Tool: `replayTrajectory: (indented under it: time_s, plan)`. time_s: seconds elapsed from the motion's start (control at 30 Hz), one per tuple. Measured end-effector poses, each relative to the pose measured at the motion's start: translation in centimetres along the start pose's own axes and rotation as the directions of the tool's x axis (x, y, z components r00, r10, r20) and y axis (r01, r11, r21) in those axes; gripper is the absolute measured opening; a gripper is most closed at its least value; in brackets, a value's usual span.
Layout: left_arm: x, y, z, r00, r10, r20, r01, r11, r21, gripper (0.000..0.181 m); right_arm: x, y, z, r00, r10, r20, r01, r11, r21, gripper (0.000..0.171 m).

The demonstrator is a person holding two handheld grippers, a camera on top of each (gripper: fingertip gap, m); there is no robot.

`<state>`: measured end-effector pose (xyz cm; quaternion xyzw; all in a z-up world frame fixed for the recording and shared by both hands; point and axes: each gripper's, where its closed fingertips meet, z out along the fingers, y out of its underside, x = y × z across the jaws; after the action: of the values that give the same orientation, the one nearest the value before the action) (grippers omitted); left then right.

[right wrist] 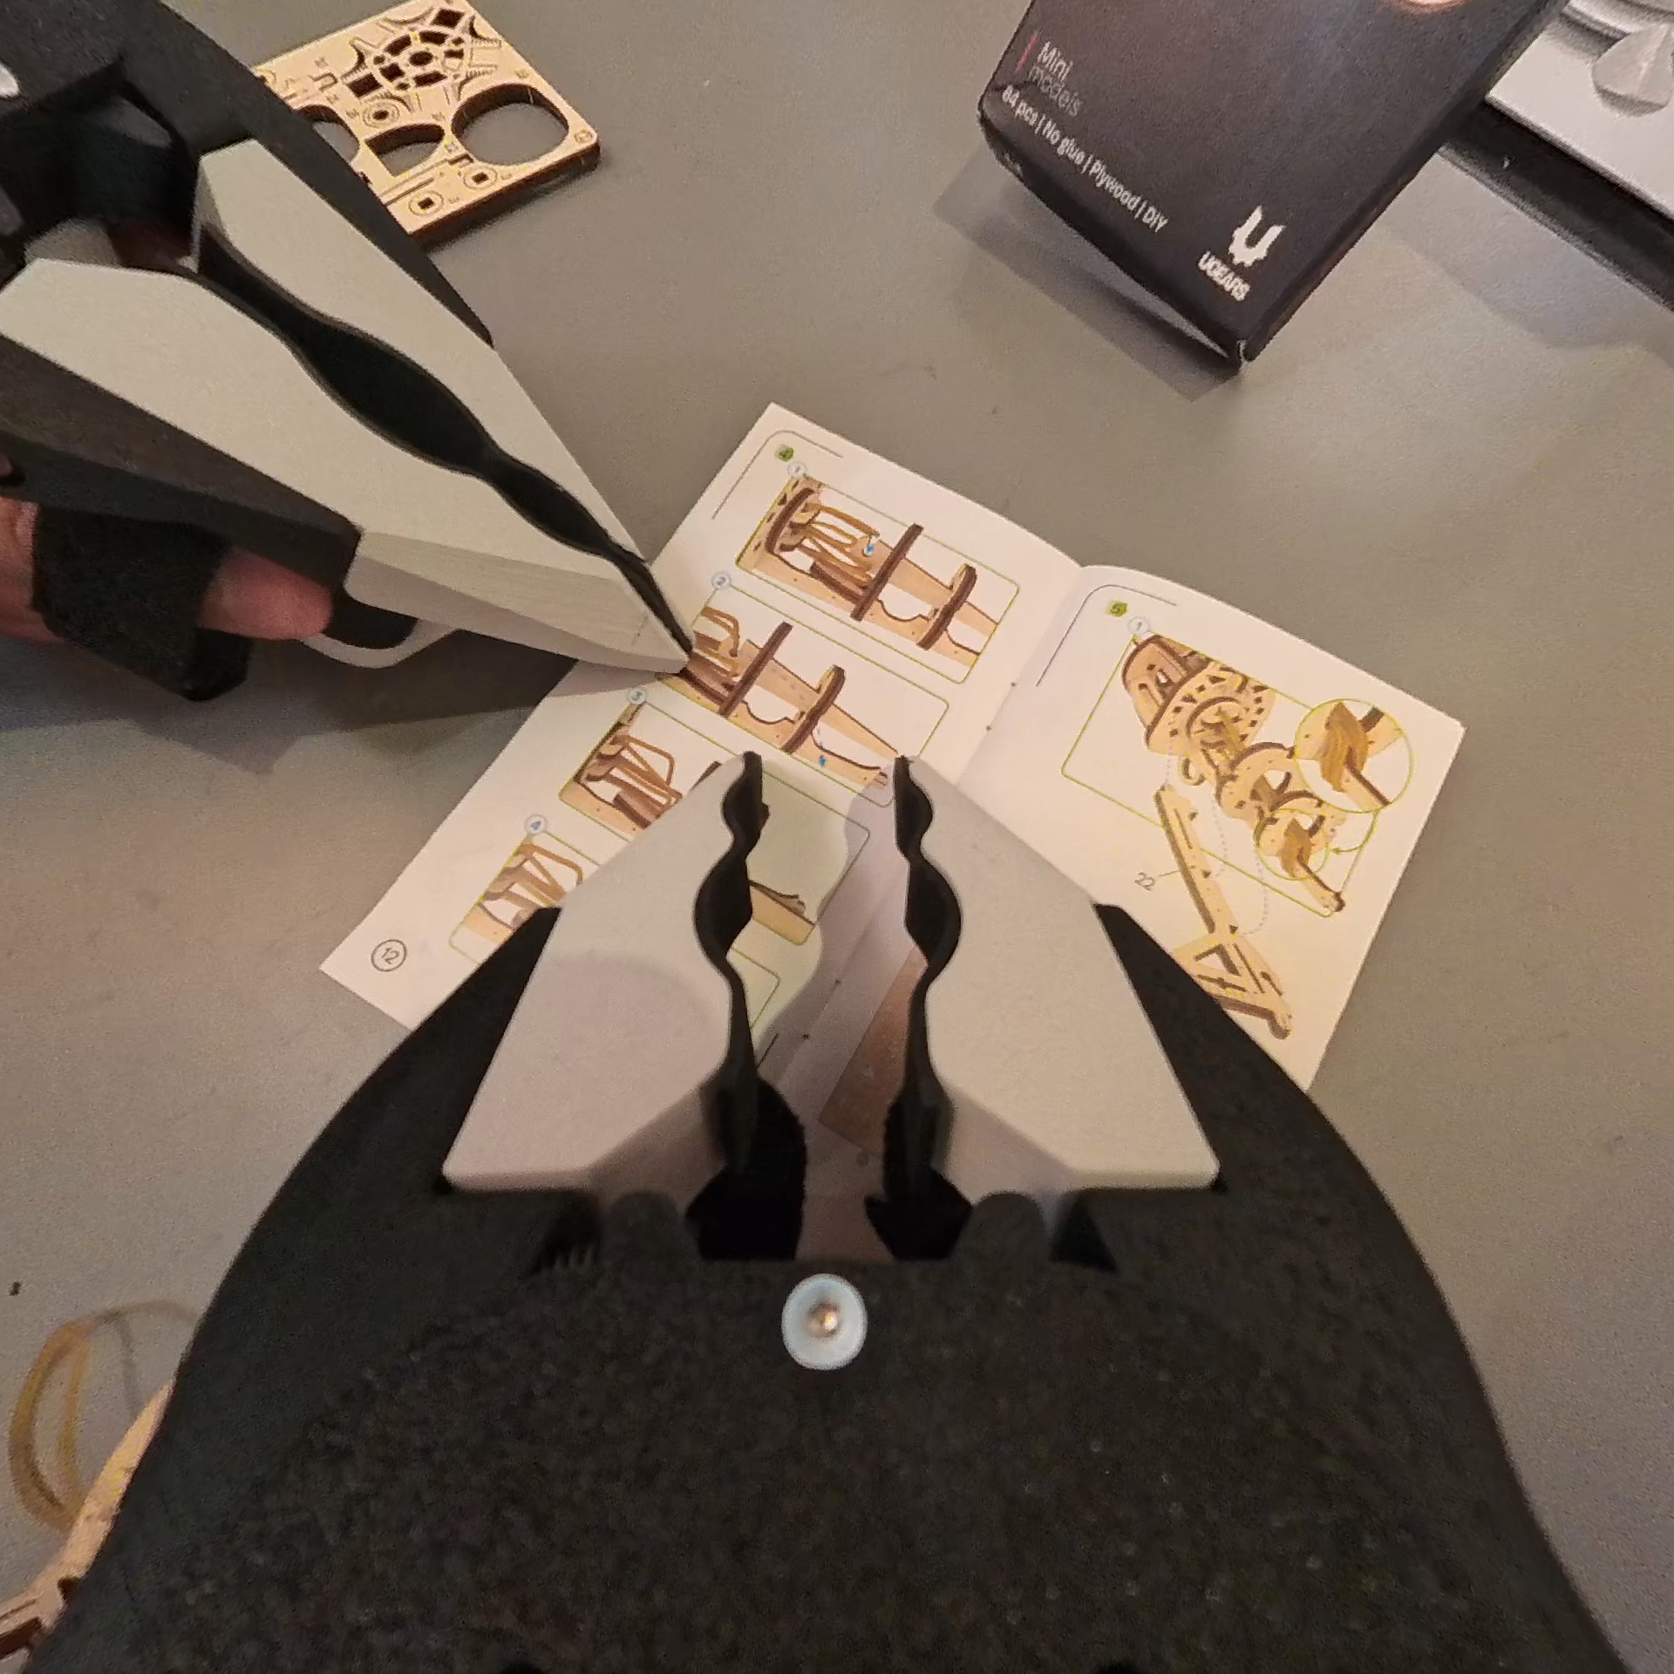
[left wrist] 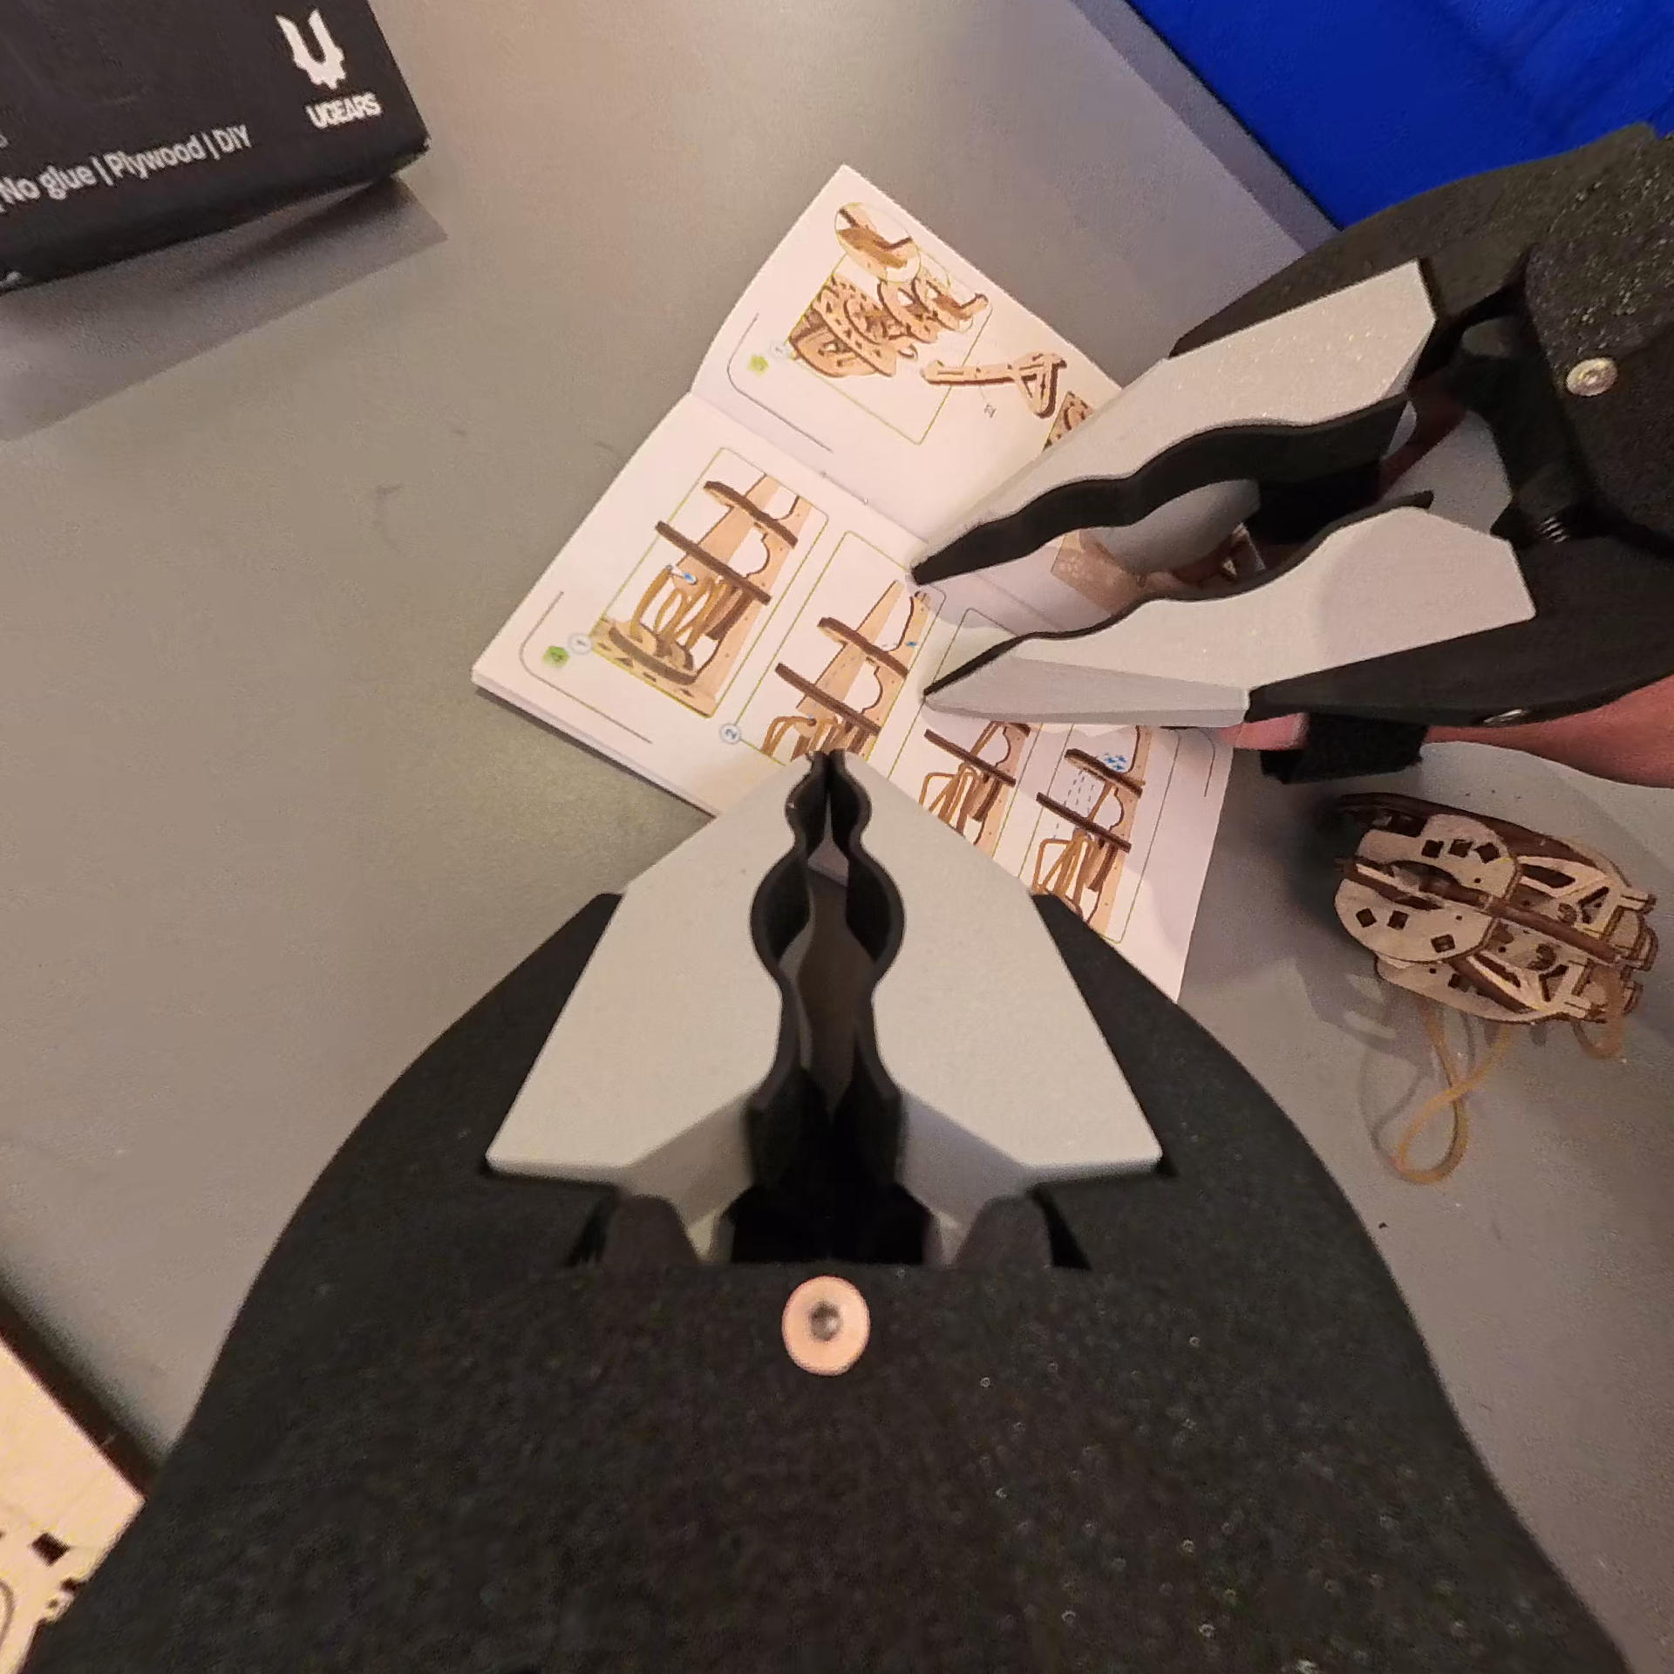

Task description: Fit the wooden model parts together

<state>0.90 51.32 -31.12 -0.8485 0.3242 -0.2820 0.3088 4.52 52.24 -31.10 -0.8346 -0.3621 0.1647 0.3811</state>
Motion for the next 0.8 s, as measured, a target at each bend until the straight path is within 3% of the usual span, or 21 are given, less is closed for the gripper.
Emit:
replayTrajectory:
  time_s: [0.57,0.63,0.8]
  plan:
    - [0.0,0.0,0.0,1.000,0.000,0.002,0.000,1.000,0.001,0.000,0.4,0.0,0.0,1.000,0.019,-0.019,-0.019,1.000,0.000,0.023]
    - [0.0,0.0,0.0,1.000,0.003,0.005,-0.003,1.000,0.001,0.000,0.8,0.0,-0.2,0.998,0.053,-0.026,-0.053,0.999,0.003,0.020]
    - [0.0,0.0,0.0,1.000,0.006,0.007,-0.006,1.000,0.001,0.000,1.4,0.0,-2.2,0.966,0.251,0.060,-0.253,0.967,0.029,0.029]
